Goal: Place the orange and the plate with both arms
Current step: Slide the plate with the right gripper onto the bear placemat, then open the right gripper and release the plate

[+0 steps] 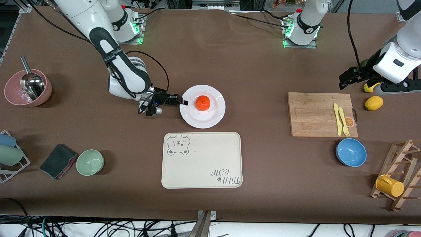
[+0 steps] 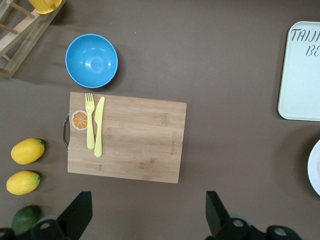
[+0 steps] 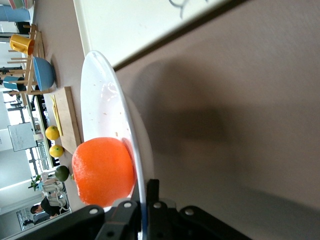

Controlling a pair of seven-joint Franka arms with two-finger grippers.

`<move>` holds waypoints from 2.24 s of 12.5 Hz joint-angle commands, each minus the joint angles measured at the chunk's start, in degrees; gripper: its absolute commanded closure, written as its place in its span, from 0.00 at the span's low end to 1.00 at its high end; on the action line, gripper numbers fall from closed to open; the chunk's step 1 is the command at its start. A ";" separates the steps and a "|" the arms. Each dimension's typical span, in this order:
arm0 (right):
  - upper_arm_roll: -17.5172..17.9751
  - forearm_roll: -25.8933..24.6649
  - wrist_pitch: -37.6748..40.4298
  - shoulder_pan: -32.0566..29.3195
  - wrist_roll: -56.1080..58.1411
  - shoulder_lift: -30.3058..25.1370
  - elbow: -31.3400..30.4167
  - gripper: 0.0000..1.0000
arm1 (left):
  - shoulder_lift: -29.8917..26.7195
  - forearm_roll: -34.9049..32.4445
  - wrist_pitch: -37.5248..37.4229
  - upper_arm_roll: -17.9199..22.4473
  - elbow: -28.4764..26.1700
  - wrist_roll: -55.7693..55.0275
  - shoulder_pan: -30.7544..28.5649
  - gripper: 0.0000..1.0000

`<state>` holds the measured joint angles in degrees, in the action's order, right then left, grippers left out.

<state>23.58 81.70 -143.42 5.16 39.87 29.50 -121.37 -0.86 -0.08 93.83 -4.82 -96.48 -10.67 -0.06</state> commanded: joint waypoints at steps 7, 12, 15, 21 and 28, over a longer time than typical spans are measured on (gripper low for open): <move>0.16 -29.91 6.12 -3.76 -26.56 17.23 29.92 1.00 | -0.73 0.43 -1.02 -0.02 -0.38 1.62 -0.38 0.00; 0.51 -32.74 7.63 -2.97 -31.88 29.01 46.11 1.00 | -0.73 0.43 -1.11 -0.02 -0.38 1.53 -0.38 0.00; 0.42 -34.15 7.37 -1.65 -31.88 30.88 47.71 1.00 | -0.73 0.43 -1.11 -0.02 -0.38 1.53 -0.38 0.00; 0.33 -38.27 7.72 -3.05 -31.61 30.97 47.54 0.50 | -0.73 0.43 -1.20 -0.10 -0.29 1.44 -0.30 0.00; -3.70 -48.20 17.89 -3.41 -32.05 24.23 45.27 0.00 | -0.81 0.43 -1.20 -0.10 -0.29 1.44 -0.30 0.00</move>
<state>22.08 36.30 -130.38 2.13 8.99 58.02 -74.50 -0.86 -0.08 93.29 -4.82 -96.51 -10.67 -0.06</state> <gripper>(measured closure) 0.115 0.000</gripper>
